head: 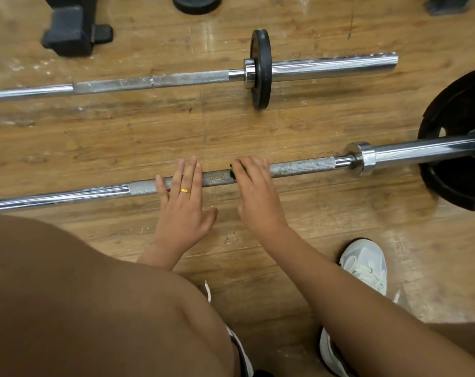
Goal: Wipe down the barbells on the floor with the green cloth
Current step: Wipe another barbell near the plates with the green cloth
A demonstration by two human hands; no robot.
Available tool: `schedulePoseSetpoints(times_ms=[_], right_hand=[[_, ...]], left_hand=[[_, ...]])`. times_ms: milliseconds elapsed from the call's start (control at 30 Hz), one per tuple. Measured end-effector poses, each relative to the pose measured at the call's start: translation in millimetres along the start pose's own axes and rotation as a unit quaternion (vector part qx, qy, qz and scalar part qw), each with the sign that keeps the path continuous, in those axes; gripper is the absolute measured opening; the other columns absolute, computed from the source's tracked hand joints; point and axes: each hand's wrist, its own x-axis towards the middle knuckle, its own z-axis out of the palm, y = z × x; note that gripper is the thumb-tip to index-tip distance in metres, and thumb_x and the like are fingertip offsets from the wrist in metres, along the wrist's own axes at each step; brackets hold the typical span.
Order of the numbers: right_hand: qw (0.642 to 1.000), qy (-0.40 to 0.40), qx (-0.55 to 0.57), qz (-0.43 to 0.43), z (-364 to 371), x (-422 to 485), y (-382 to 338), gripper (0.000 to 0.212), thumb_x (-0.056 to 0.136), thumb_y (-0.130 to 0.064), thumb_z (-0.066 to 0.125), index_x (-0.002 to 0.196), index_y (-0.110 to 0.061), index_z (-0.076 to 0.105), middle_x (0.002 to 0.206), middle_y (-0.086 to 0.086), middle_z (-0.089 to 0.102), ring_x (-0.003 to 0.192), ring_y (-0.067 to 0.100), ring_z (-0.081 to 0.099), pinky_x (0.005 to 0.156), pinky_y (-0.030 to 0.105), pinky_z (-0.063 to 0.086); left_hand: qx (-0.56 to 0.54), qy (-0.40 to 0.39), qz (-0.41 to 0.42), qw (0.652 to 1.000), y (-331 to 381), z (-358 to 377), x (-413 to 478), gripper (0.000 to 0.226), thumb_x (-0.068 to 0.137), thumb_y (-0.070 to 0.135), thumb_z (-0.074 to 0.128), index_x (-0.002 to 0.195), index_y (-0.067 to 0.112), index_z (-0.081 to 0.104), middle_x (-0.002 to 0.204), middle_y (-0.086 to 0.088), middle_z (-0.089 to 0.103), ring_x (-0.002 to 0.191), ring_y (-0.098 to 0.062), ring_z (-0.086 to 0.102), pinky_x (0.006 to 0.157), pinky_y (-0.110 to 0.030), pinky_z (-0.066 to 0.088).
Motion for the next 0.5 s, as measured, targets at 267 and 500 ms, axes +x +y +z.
schedulePoseSetpoints(times_ms=[267,500], right_hand=[[0.998,0.007,-0.045,0.041,-13,22,21,0.073,0.082,0.008,0.060,0.150,-0.007,0.039,0.149,0.009,0.044,0.143,0.026,0.033,0.127,0.039,0.006],[0.997,-0.029,-0.064,-0.042,1,41,-2,0.067,0.088,0.002,0.050,0.153,-0.003,0.032,0.152,0.013,0.040,0.145,0.030,0.028,0.126,0.040,0.005]], left_hand=[[0.006,-0.041,0.017,0.999,-10,-12,23,0.104,0.081,0.041,0.073,0.160,0.006,0.014,0.169,-0.008,0.010,0.155,-0.027,0.012,0.121,-0.061,0.004],[-0.009,-0.060,0.003,0.998,-14,-17,47,0.103,0.082,0.041,0.071,0.160,0.005,0.013,0.169,-0.008,0.006,0.156,-0.026,0.007,0.121,-0.061,-0.001]])
